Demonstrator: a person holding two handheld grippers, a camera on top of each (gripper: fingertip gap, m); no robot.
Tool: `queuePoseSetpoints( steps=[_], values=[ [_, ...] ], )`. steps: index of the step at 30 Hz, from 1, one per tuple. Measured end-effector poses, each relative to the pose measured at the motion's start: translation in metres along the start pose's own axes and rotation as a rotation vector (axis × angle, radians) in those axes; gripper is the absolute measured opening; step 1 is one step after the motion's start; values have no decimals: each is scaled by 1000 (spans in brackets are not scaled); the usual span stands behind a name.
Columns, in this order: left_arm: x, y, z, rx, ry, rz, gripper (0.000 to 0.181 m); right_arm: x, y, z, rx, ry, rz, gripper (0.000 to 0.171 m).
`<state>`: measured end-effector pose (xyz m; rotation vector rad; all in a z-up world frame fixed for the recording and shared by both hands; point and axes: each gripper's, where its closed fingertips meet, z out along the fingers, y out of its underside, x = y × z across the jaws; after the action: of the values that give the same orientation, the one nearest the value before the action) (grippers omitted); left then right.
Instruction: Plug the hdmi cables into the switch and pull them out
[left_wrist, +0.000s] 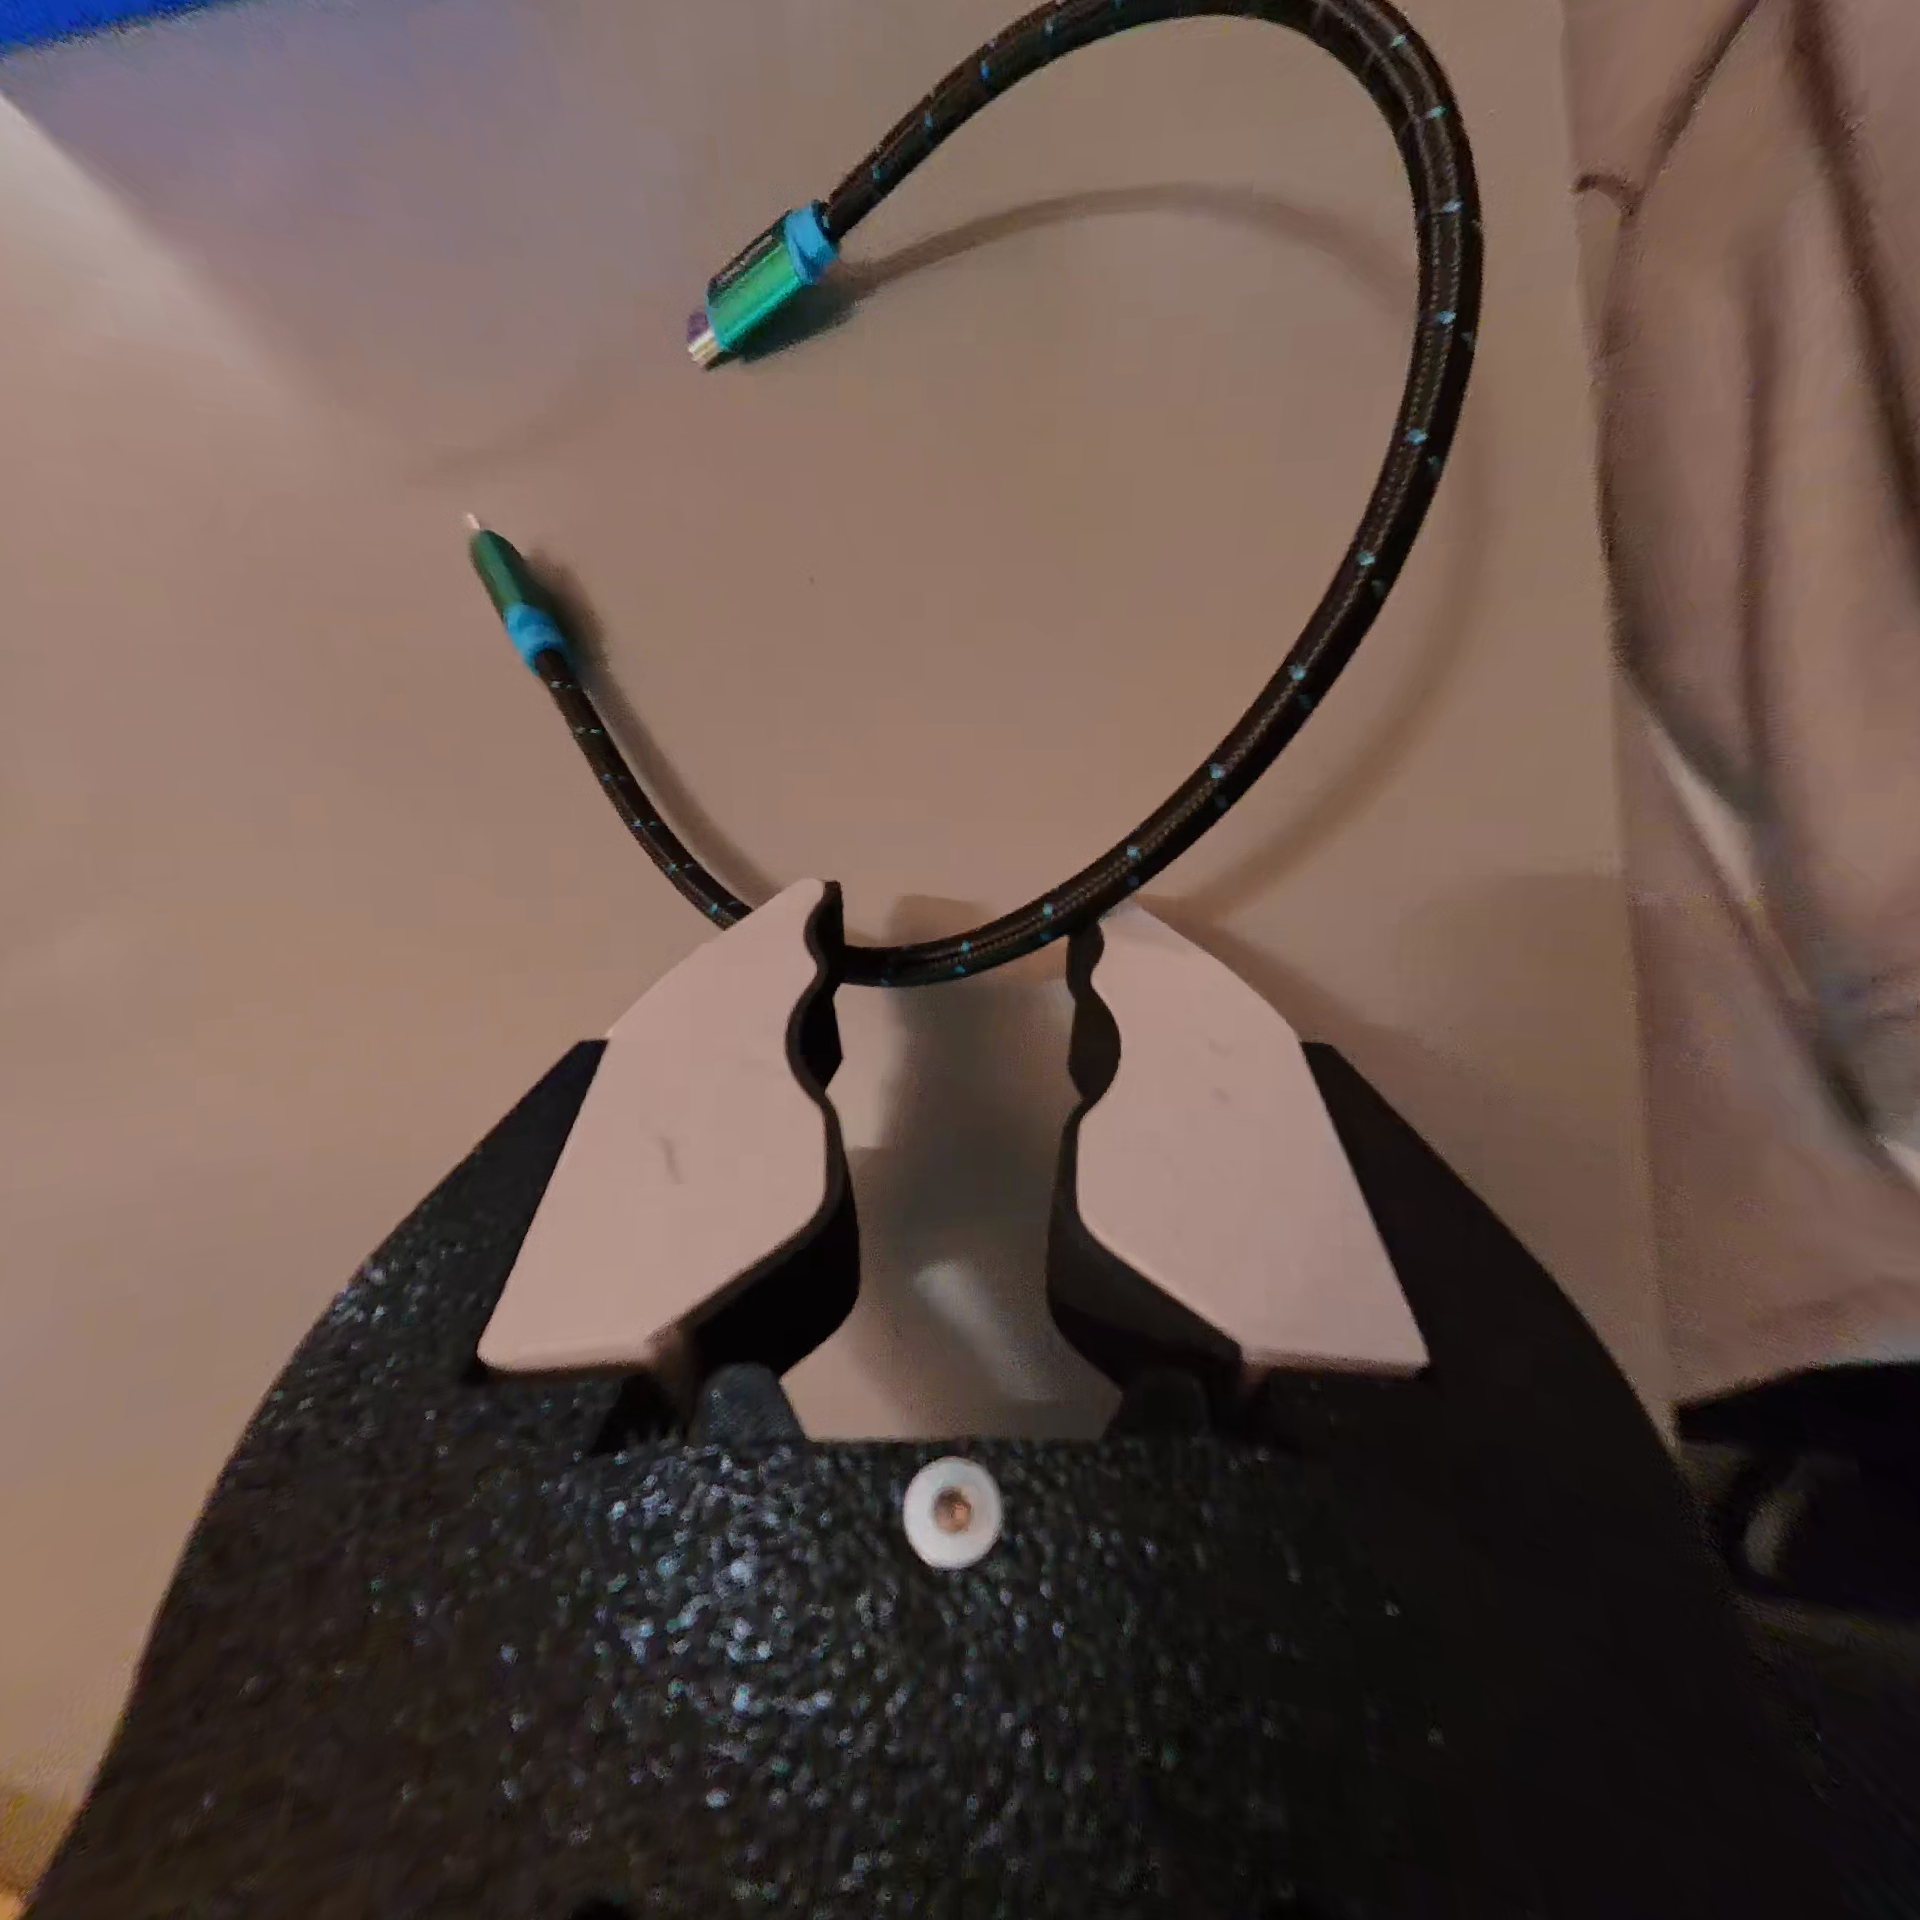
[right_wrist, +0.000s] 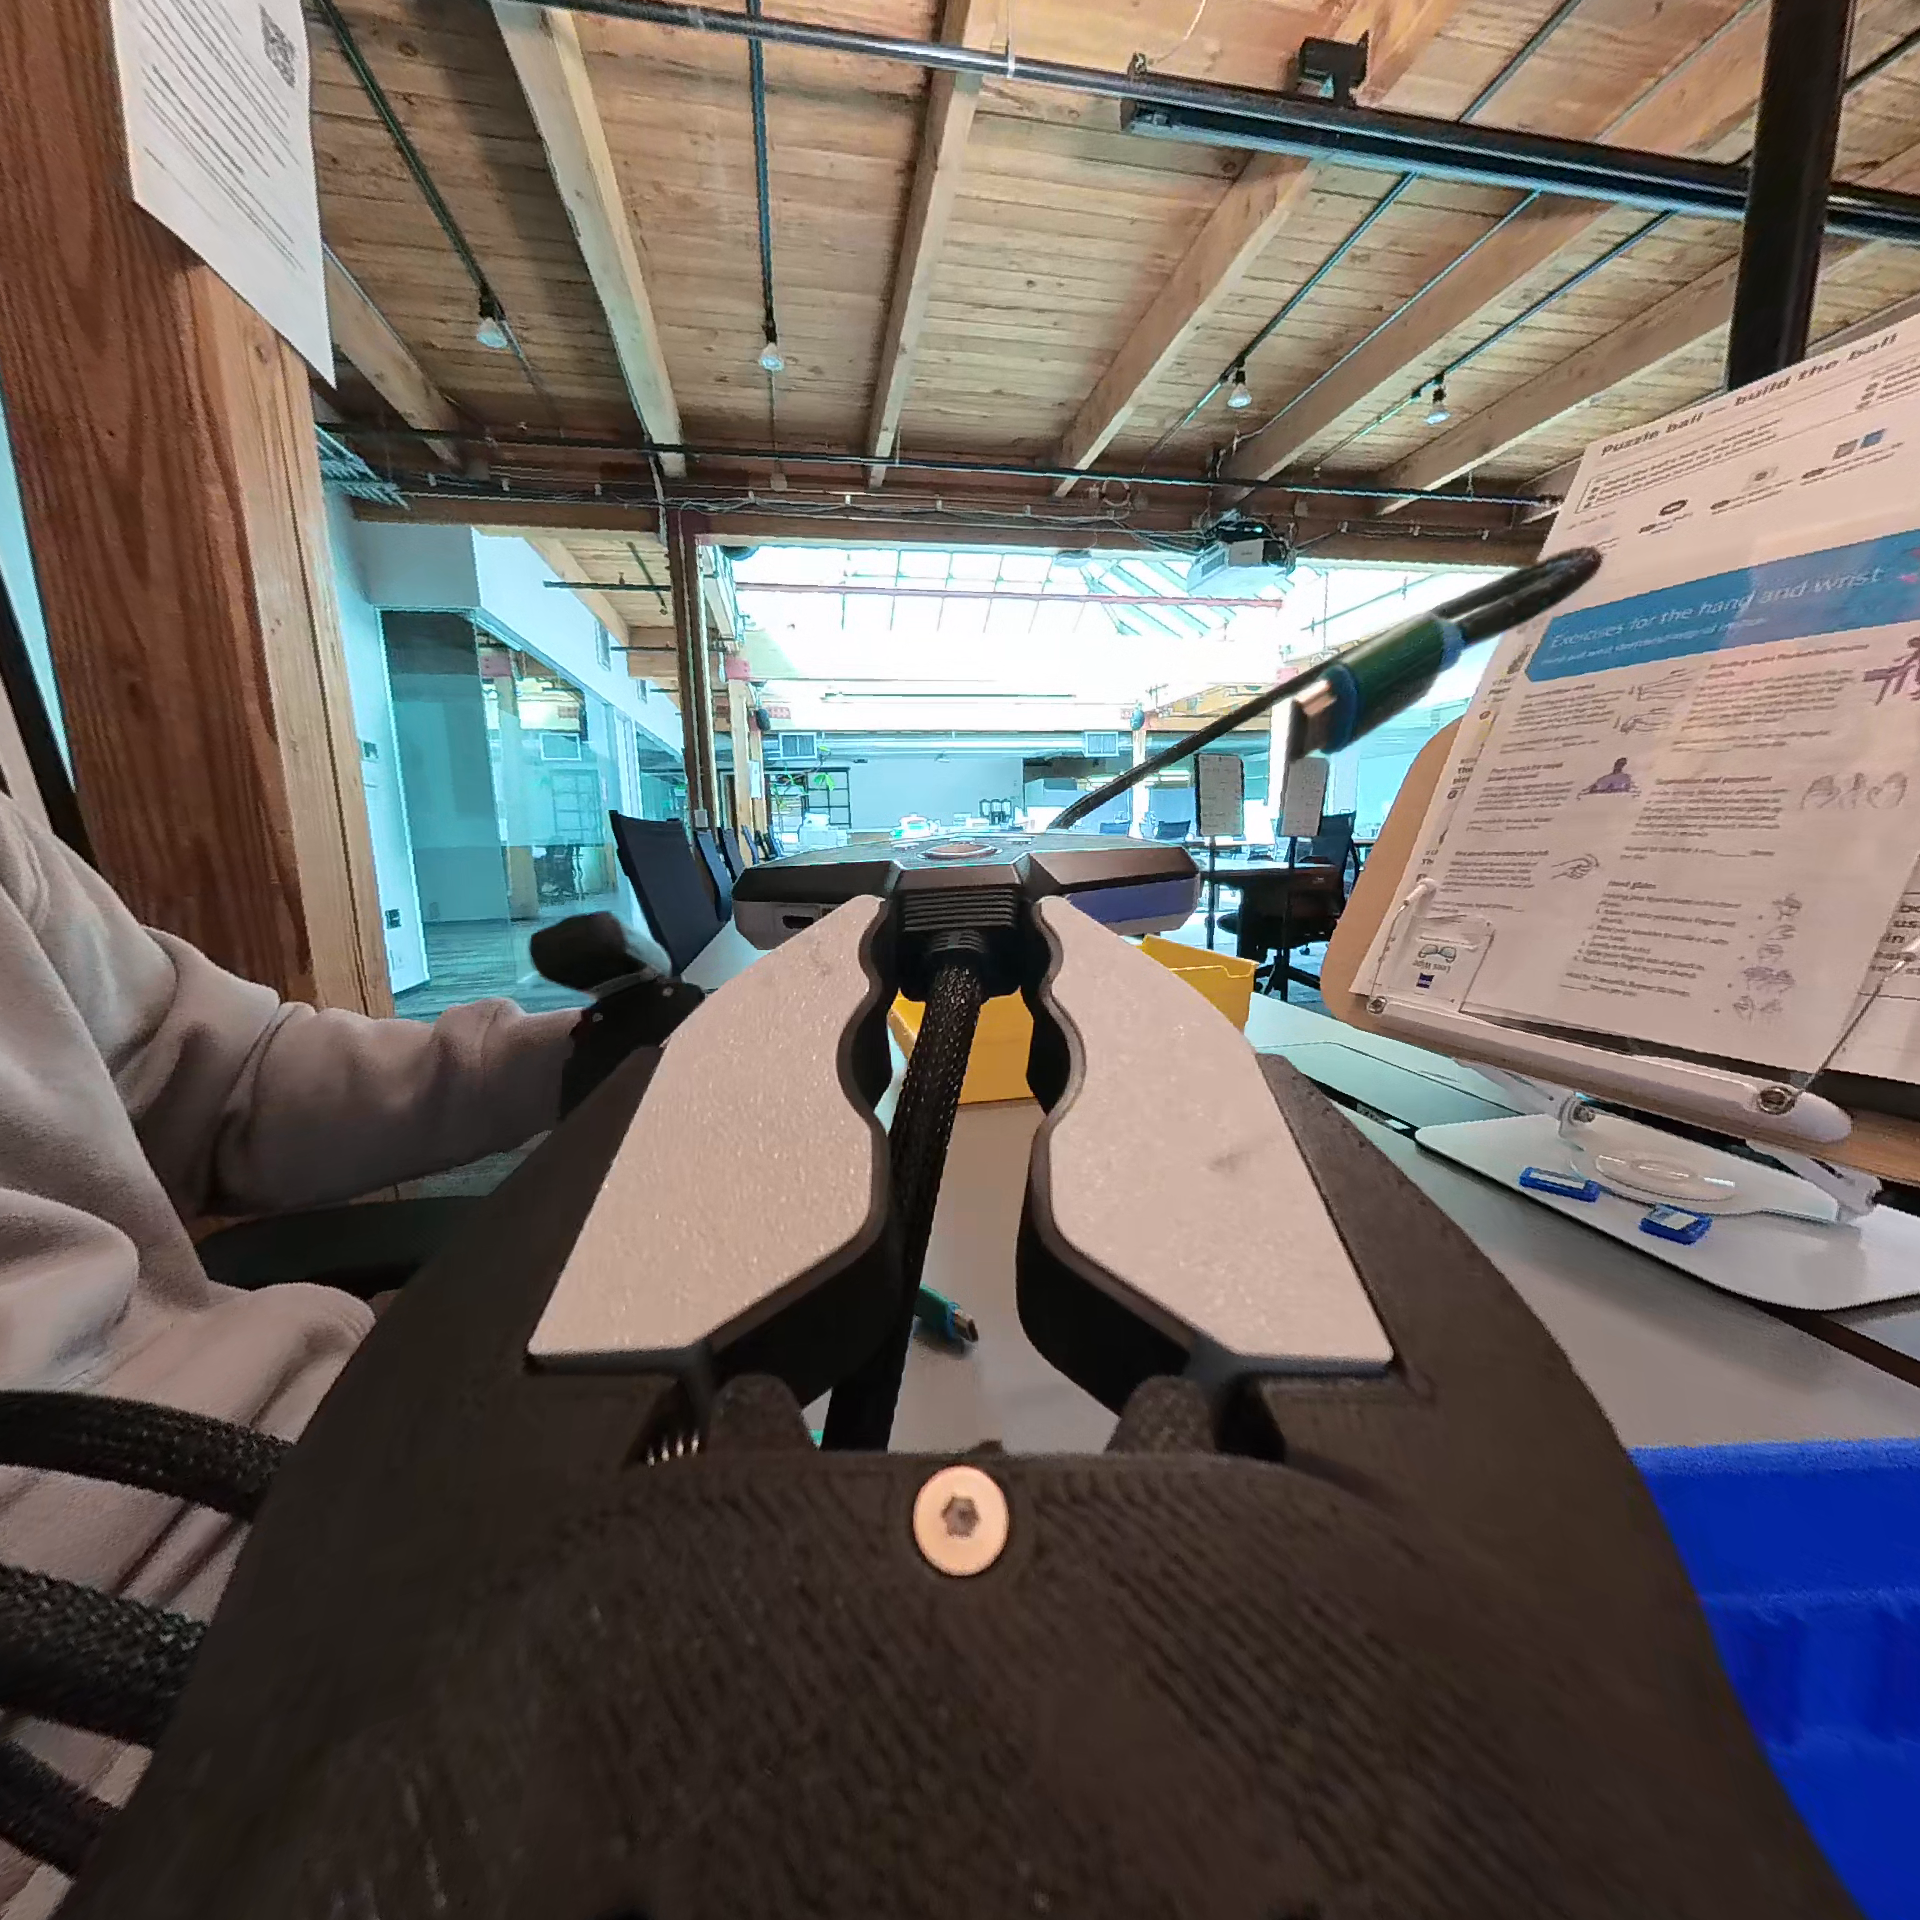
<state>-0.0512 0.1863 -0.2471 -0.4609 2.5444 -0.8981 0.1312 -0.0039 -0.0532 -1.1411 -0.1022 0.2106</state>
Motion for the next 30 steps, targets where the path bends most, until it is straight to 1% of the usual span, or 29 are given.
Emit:
queuePoseSetpoints(
  steps=[5, 8, 9, 11, 12, 15, 18, 19, 21, 23, 25, 26, 28, 30],
  values=[
    [10, 9, -19, -7, 182, -229, 45, 0, 2, 0, -7, -4, 6, 22],
    [11, 26, -25, -106, 181, -237, 46, 0, 5, 1, -17, -9, 10, 22],
    [12, 32, -25, -151, 165, -234, 49, 0, 6, 1, -21, -9, 10, 22],
    [14, 40, -24, -223, 152, -229, 65, 0, 7, 2, -24, -8, 9, 22],
    [14, 38, -23, -220, 140, -214, 64, 0, 7, 2, -24, -8, 10, 22],
    [13, 22, -24, -154, 98, -149, 69, 0, 7, 1, -24, -9, 9, 22],
    [11, -5, -31, -22, 129, -244, 67, -1, 7, 1, -26, -11, 10, 22],
    [4, -12, -33, 19, 112, -282, 63, -1, 7, 1, -25, -12, 11, 22],
    [-17, -14, -34, 32, 7, -366, 60, -1, 7, 2, -26, -13, 10, 22],
    [-38, -5, -30, 2, -87, -497, 59, -2, 8, 3, -30, -16, 11, 22],
    [-59, 11, -21, -57, -174, -632, 57, -2, 9, 3, -34, -22, 11, 22],
    [-69, 19, -16, -78, -201, -663, 56, -3, 10, 3, -36, -24, 12, 22],
    [-83, 23, -6, -71, -214, -681, 45, -4, 10, 4, -38, -29, 12, 22],
    [-92, 24, 4, -68, -197, -669, 43, -5, 11, 4, -42, -32, 9, 22]
  ],
)
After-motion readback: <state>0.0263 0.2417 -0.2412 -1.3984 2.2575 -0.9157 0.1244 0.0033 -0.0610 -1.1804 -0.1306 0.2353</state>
